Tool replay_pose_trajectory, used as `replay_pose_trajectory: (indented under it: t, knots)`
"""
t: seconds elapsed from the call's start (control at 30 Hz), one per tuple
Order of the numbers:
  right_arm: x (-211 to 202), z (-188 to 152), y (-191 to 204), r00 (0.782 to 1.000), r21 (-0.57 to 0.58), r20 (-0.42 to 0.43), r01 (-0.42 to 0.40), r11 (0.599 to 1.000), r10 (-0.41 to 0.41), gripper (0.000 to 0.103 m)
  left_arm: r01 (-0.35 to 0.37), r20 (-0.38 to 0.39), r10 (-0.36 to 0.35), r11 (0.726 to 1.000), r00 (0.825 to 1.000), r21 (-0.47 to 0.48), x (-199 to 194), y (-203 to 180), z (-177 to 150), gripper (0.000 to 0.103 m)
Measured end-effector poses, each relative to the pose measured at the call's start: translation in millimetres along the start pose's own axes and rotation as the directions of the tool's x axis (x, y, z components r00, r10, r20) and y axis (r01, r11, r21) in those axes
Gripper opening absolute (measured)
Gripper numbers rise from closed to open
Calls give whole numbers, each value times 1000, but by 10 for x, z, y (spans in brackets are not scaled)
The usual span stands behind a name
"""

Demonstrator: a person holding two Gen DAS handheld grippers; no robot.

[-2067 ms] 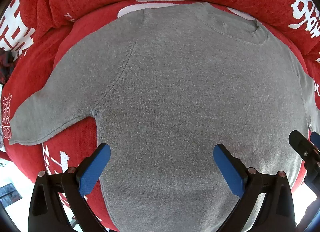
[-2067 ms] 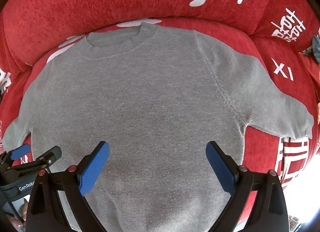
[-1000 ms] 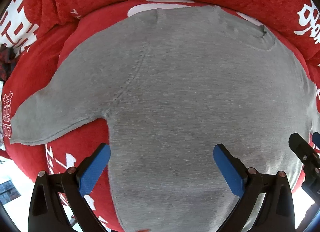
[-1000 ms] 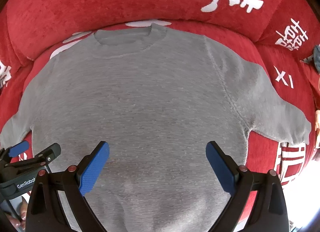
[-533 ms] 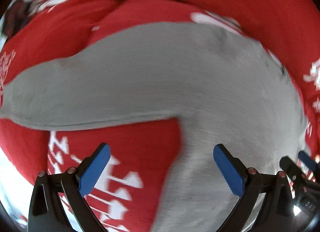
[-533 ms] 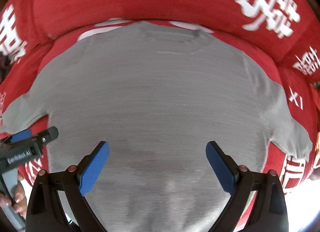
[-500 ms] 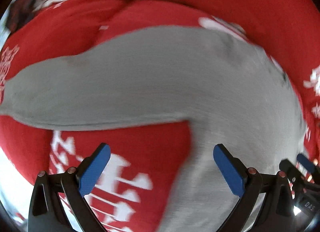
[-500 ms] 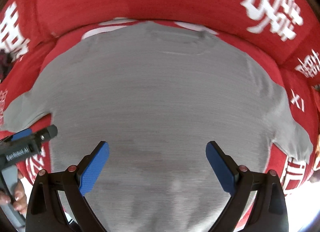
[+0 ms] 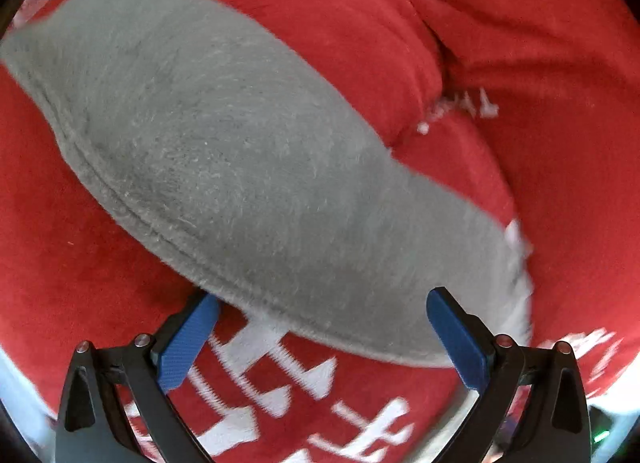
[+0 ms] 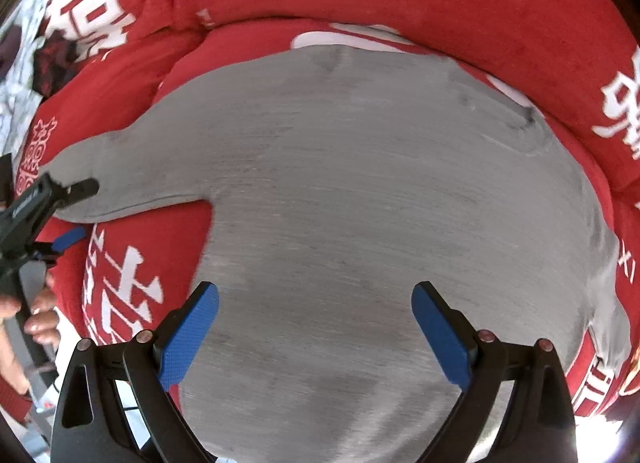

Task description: Fold small clothes

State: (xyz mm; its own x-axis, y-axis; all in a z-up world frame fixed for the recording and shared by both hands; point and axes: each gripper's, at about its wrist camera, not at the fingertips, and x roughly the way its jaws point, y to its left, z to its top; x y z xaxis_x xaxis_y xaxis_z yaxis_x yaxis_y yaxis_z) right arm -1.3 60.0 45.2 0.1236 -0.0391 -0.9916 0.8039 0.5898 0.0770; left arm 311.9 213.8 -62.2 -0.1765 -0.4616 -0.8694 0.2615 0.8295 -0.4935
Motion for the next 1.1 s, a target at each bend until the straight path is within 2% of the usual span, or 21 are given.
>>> replay_pose_trajectory:
  t: [0.03,0.1,0.13,0.17,0.2,0.23,0.27,0.3,0.4,0.53,0.63,0.7,0.8,0.87,0.97,1.07,1.1]
  knots:
    - [7,13,41,1000,-6,-3,-2,1000,2,98,20,-1,-20,1000,1000,-14,3,4,3,103]
    - [14,36,119,1000,-17,-7,-6,1000,5,98,11,25,-10,1000,1000,-12,10,-62,33,102]
    - [23,51,147,1000,-20,-10,-8,1000,8,98,-6,46,6,1000,999,-1,-9,-102,38,93]
    - [19,57,168,1000,-22,-11,-10,1000,10,98,-31,68,30,999,997,15,-31,-143,41,76]
    - [11,63,194,1000,-24,-11,-15,1000,15,98,-48,79,46,998,996,29,-38,-174,51,67]
    - [1,69,216,1000,-27,-10,-19,999,19,98,-53,81,51,998,995,32,-30,-190,64,43]
    - [-13,69,232,1000,-29,-10,-23,999,23,98,-44,82,41,998,996,34,-55,-124,87,15]
    - [-24,68,243,1000,-31,-9,-28,999,28,98,-27,77,25,999,997,35,-40,-101,108,7]
    - [-36,45,241,999,-22,-9,-43,999,42,98,-11,89,6,998,996,61,-91,-54,104,7]
    - [-37,-9,161,998,7,-9,-59,998,59,98,22,146,-44,989,988,148,-220,-260,84,7]
    - [-38,-57,62,998,34,-1,-70,997,70,98,35,177,-82,967,981,251,-389,-544,31,7]
    - [-62,-98,-33,997,58,9,-77,995,77,98,26,196,-99,939,976,342,-504,-816,-39,7]
    - [-120,-166,-208,997,99,28,-80,992,77,98,18,213,-135,878,968,478,-593,-1322,-186,7]
    - [-167,-209,-338,996,128,44,-81,988,75,98,31,198,-171,827,965,561,-586,-1697,-344,7]
    - [-253,-296,-604,995,183,75,-82,980,69,98,68,136,-208,748,969,660,-448,-2199,-656,7]
    - [-340,-413,-929,993,253,102,-75,965,51,98,81,60,-191,651,980,755,-124,-2709,-1103,7]
    - [-369,-477,-1081,993,288,112,-72,955,42,98,87,35,-181,627,983,774,2,-2837,-1220,7]
